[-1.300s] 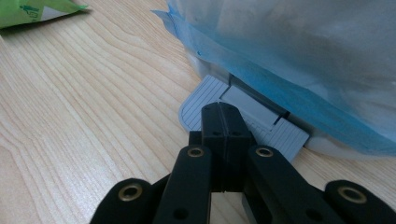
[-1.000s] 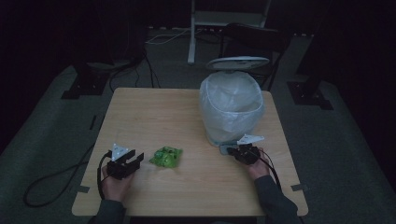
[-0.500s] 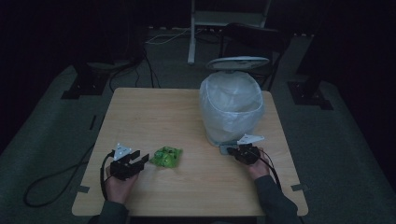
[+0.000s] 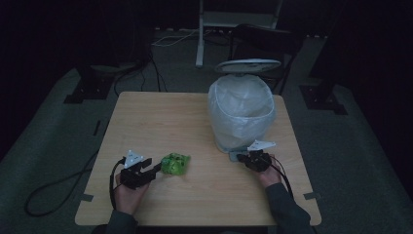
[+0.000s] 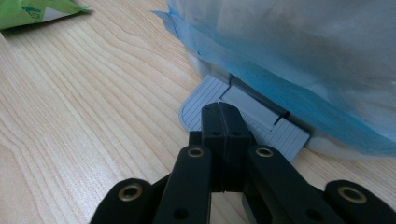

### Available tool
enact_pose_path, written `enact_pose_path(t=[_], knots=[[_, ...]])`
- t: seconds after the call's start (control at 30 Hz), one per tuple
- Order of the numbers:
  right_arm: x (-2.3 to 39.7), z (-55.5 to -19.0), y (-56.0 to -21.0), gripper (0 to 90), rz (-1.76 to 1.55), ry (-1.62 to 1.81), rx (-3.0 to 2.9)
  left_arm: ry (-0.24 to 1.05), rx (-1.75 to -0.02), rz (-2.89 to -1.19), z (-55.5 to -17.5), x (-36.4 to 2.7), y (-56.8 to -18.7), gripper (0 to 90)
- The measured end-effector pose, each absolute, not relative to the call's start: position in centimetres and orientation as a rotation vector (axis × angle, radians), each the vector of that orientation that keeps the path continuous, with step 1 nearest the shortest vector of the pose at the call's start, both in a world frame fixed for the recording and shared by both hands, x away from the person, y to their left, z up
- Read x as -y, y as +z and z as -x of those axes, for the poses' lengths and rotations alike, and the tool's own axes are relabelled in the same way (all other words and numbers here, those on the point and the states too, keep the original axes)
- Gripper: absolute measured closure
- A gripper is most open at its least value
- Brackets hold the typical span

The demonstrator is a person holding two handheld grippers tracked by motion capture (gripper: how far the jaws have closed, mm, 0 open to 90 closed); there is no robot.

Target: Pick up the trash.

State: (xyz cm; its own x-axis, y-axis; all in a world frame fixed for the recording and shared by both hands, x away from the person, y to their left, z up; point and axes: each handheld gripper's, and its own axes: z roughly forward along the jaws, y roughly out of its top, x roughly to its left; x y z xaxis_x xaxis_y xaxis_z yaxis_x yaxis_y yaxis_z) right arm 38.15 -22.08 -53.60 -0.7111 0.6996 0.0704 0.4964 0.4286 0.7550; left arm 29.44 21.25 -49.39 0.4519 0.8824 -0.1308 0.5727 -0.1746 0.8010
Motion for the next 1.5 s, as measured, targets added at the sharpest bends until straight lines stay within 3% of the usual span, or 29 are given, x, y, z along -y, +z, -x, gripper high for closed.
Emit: enact_pose_path(t=[0.57, 0.73, 0.77, 0.87, 1.03, 1.5], knots=[[22.1, -38.2, -53.6, 90.0, -1.036, 1.154, -2.432, 0.476, -1.252, -1.974, -29.6, -20.0, -51.1, 55.9], [22.1, -38.2, -53.6, 89.9, -1.036, 1.154, -2.433, 0.497, -1.259, -1.998, -30.0, -20.0, -51.4, 62.8], [22.1, -38.2, -53.6, 90.0, -1.034, 1.153, -2.432, 0.499, -1.261, -1.997, -30.0, -20.1, -51.4, 68.7], [22.1, -38.2, -53.6, 90.0, -1.035, 1.153, -2.433, 0.507, -1.259, -1.991, -30.2, -20.1, -51.4, 73.9], [22.1, -38.2, -53.6, 90.0, -1.034, 1.154, -2.433, 0.482, -1.249, -1.971, -30.8, -20.2, -51.6, 63.5], [22.1, -38.2, -53.6, 89.9, -1.035, 1.154, -2.434, 0.433, -1.207, -1.94, -32.3, -19.9, -51.9, 63.7]])
